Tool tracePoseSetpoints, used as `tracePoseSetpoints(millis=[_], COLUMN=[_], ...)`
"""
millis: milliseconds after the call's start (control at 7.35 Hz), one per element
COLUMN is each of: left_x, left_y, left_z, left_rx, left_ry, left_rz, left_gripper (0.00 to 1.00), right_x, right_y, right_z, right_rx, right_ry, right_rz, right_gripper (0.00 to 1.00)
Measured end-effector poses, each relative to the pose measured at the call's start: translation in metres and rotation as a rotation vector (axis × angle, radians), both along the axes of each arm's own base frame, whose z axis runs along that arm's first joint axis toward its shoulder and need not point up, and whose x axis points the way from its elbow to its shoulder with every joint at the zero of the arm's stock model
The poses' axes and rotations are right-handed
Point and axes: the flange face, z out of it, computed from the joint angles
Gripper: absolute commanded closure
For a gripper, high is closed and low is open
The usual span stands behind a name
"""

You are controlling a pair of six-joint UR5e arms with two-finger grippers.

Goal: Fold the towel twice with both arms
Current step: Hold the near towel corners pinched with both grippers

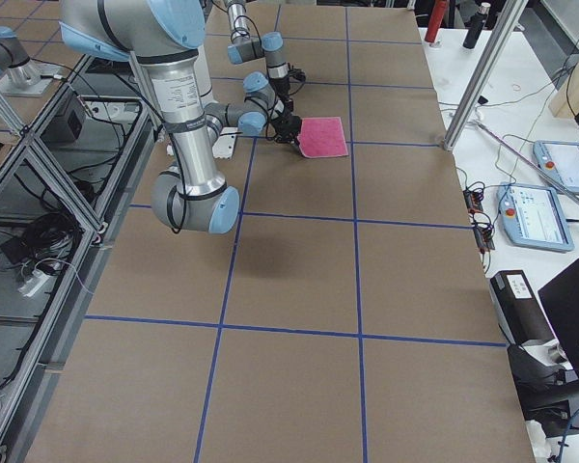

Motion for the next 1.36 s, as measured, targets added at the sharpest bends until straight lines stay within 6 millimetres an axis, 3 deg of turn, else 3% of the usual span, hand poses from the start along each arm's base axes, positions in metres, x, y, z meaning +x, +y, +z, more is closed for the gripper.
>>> tracePoseSetpoints(millis=[1360], left_x=[0.0035], left_y=[0.0007], left_z=[-0.0022], left_rx=[0.001], left_ry=[0.001], left_rz=[0.001], left_gripper=[0.52], right_x=[0.0002], right_y=[0.0001], right_z=[-0.0014], right_rx=[0.001], right_ry=[-0.003], right_rz=[0.000], right_gripper=[1.00])
